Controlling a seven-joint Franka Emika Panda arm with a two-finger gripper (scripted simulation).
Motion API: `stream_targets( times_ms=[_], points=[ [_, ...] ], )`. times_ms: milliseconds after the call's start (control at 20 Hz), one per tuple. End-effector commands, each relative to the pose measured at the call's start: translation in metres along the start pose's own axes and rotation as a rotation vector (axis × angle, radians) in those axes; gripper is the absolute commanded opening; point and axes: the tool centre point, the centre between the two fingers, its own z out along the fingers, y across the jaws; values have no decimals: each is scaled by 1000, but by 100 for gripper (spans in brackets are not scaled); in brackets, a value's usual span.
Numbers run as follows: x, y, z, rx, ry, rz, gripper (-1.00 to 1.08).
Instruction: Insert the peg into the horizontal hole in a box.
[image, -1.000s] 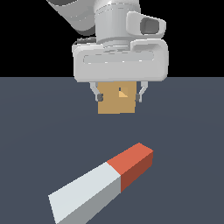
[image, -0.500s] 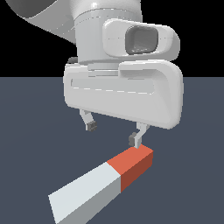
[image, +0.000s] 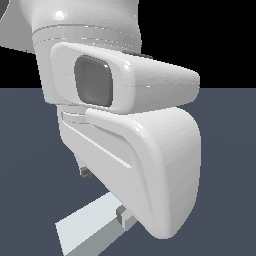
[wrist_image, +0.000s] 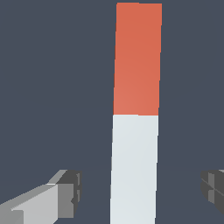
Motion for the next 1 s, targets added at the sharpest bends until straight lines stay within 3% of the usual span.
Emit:
stream_targets(
  times_ms=[0,350,950],
  points=[
    [-5,0,3,1,0,26,100],
    [-5,0,9,1,0,25,100],
    [-6,0,53,1,0,32,100]
  ],
)
